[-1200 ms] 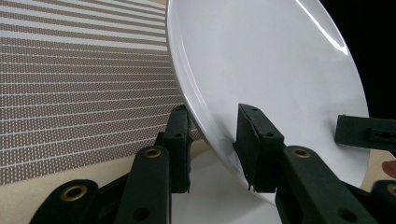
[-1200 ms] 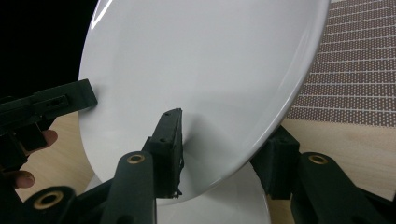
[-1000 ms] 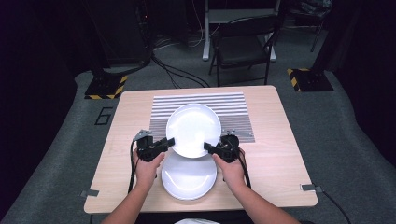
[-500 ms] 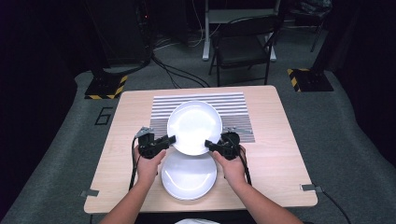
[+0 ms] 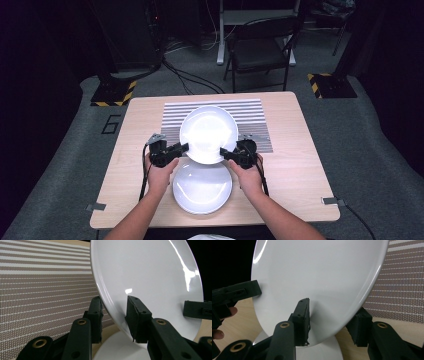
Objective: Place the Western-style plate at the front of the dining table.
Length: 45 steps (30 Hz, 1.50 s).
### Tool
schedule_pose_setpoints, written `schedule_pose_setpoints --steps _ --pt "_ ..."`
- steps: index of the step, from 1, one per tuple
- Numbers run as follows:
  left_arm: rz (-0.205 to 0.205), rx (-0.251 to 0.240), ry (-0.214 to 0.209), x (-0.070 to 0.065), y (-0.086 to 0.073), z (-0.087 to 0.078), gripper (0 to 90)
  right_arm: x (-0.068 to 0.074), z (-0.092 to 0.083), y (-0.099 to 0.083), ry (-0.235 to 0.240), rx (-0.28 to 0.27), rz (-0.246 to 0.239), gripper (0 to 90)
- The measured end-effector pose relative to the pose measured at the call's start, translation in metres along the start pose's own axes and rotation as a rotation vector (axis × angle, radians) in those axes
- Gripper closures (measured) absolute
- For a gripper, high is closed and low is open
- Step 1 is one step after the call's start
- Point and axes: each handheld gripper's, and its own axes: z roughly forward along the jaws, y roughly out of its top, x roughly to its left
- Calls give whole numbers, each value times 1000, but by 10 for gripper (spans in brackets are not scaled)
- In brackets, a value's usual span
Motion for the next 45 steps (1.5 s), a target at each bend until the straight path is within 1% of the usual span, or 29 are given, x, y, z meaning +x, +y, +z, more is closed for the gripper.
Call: schedule_pose_setpoints --steps 1,4,8,9,10,11,13,14,15,16,18,19,20,23,24,25,26,29,32,33,38,39,40,41,42,45 --pt "4 -3 1 1 1 1 658 0 0 0 2 3 3 561" --pt "-3 4 0 2 2 3 658 -1 2 2 -1 1 -4 562" --pt "-15 -11 -3 4 4 5 658 -1 3 4 2 -3 0 563" --pt "-11 -18 -7 6 4 6 658 -1 4 5 3 -6 0 563" --pt "-24 -20 -9 6 4 6 659 -1 4 5 4 -8 -5 563" --pt "-20 -19 -12 8 5 6 659 -1 4 6 5 -10 -3 563" --pt "-37 -28 -15 9 5 6 659 0 6 7 8 -8 -6 563" --pt "-37 -24 -20 10 5 6 659 0 6 8 10 -10 -5 564" --pt "-32 -33 -19 11 5 6 659 0 7 8 11 -7 1 563" --pt "-33 -33 -21 12 6 6 659 0 7 9 16 -7 0 563" --pt "-51 -36 -25 13 6 7 659 0 9 10 15 -7 3 562" --pt "-50 -36 -25 15 6 7 660 1 9 11 14 -8 3 562" --pt "-66 -41 -24 15 6 8 661 1 11 11 17 -10 -2 562" --pt "-67 -41 -24 17 6 8 667 0 14 12 17 -1 12 562" --pt "-80 -47 -27 17 6 9 672 -1 15 12 19 1 15 561" --pt "-78 -41 -28 19 6 8 675 -1 16 12 21 2 18 562" --pt "-81 -45 -29 19 6 9 677 -2 17 13 21 2 15 561" --pt "-98 -53 -36 20 7 9 682 -2 19 14 23 5 20 562" --pt "-97 -52 -42 22 7 10 685 -3 20 15 30 7 30 561" --pt "-105 -52 -42 22 7 10 685 -3 20 15 28 7 26 561" --pt "-102 -51 -36 24 7 12 685 -4 23 16 28 13 27 561" --pt "-93 -51 -37 26 7 13 685 -4 24 16 29 14 30 561" --pt "-108 -52 -34 25 7 13 686 -5 25 17 29 22 33 560" --pt "-107 -48 -33 26 7 13 686 -5 26 17 28 23 37 558" --pt "-109 -49 -34 26 7 14 685 -6 27 17 30 22 28 557" --pt "-118 -47 -31 29 6 17 688 -7 32 18 28 32 34 556"
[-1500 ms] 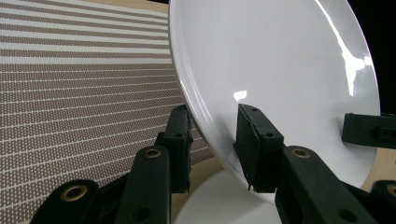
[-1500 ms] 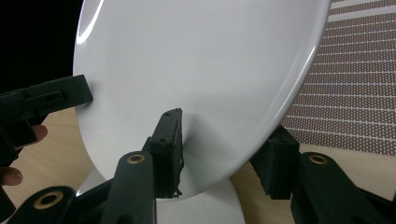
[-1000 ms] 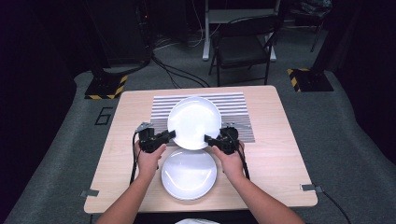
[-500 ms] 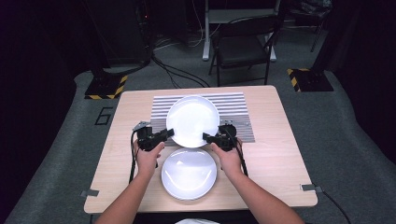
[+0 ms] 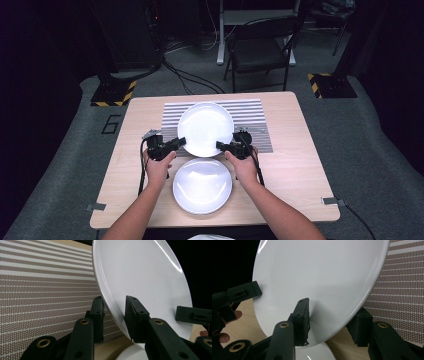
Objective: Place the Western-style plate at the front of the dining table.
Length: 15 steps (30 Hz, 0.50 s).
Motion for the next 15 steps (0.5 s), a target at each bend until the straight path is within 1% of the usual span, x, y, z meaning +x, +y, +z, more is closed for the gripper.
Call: schedule_pose_setpoints --steps 1,5,6,8,9,11,13,14,15 --pt "-1 1 3 0 0 0 688 0 1 1 -1 8 8 555" --pt "-19 -4 -1 1 0 2 690 -2 6 2 1 9 6 551" --pt "-7 -1 1 3 0 2 691 -3 7 3 3 9 9 551" --pt "-8 -13 5 3 1 3 691 -2 8 3 1 12 14 551" --pt "1 -13 6 4 1 3 692 -2 9 3 2 11 11 551" --pt "-1 -11 7 5 1 3 691 -2 10 4 -1 4 2 551" --pt "7 -12 11 6 1 4 692 -2 11 4 -4 7 5 550" --pt "0 -13 12 6 0 4 692 -3 12 4 -2 6 -2 550" --pt "-9 -13 10 6 0 5 692 -3 13 4 -3 8 2 550"
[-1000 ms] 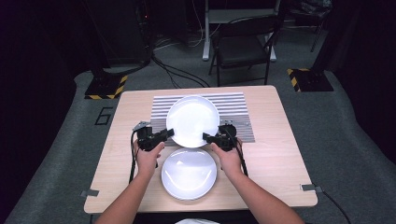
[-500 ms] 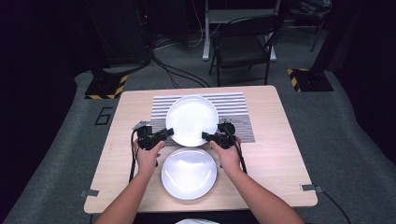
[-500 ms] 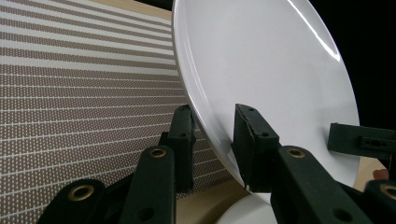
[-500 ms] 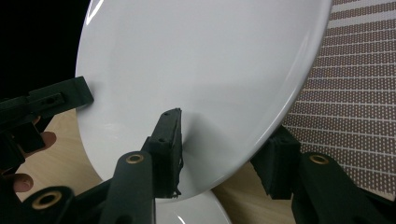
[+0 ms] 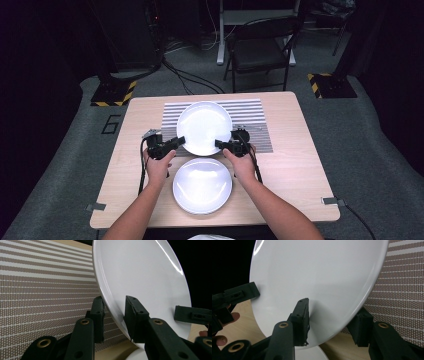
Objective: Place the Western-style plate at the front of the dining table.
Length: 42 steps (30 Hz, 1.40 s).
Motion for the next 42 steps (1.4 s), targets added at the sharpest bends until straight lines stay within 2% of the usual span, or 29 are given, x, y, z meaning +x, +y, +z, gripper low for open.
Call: schedule_pose_setpoints --steps 4,9,12,13,15,17,21,22,24,32,35,37,40,41,42 --pt "5 6 4 2 0 2 691 -1 2 1 -1 11 9 549" --pt "-3 2 8 4 1 4 691 -1 4 2 -8 5 -10 549" --pt "12 2 9 5 2 5 690 0 5 3 -6 13 -6 549" --pt "4 4 12 4 3 5 691 -1 6 4 -10 7 -11 549" --pt "22 8 13 5 5 6 691 -1 6 5 -8 9 -6 549" --pt "11 2 15 4 6 7 691 -1 7 6 -10 5 -14 549" --pt "19 1 15 5 8 10 691 -3 8 9 -10 2 -20 549" --pt "8 1 14 4 8 11 691 -3 8 10 -11 3 -18 549" --pt "18 3 13 6 8 13 691 -4 8 11 -17 1 -24 550" --pt "-6 12 23 8 10 18 690 -8 14 12 -12 14 -5 550" --pt "-11 4 22 8 12 20 691 -8 16 16 -15 16 -12 551" --pt "2 9 23 9 13 21 691 -9 16 18 -17 11 -22 551" --pt "-5 6 20 7 16 22 691 -9 16 23 -20 7 -23 553" --pt "14 4 22 8 18 22 692 -9 16 23 -21 5 -15 552" --pt "6 1 24 7 19 23 691 -9 16 24 -20 -1 -24 552"
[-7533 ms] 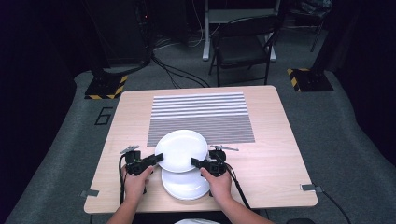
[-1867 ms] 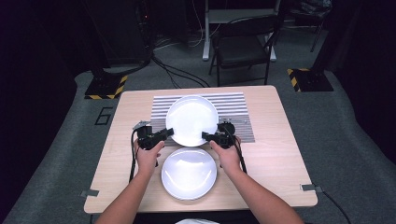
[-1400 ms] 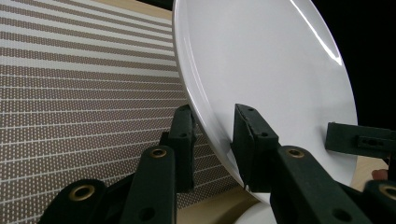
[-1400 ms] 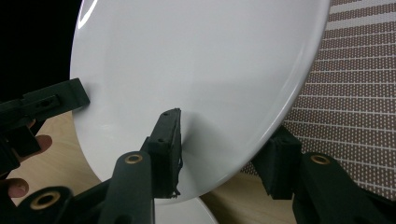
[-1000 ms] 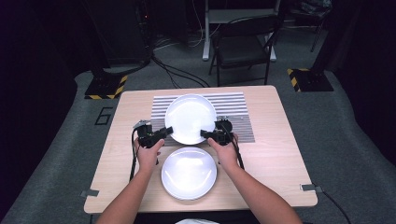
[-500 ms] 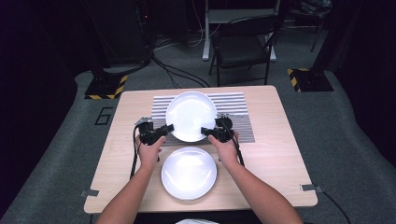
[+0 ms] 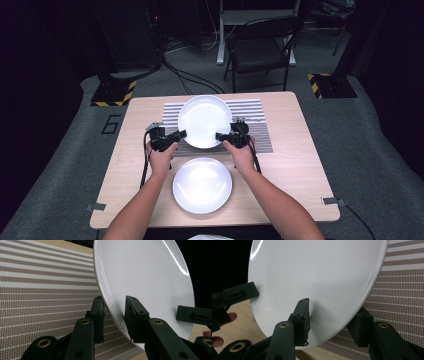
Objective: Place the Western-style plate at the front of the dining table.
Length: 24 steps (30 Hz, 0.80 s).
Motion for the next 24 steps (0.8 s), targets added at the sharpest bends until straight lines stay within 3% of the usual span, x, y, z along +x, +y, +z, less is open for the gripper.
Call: schedule_pose_setpoints --steps 12,16,17,24 --pt "5 -3 2 0 11 2 691 1 1 13 -3 -3 -17 553" --pt "2 0 2 0 11 5 690 1 1 17 -11 0 -24 553" --pt "-15 -1 1 0 11 6 691 0 2 17 -12 -1 -26 554" --pt "-5 3 12 3 10 9 690 -2 5 17 -15 11 -19 554"
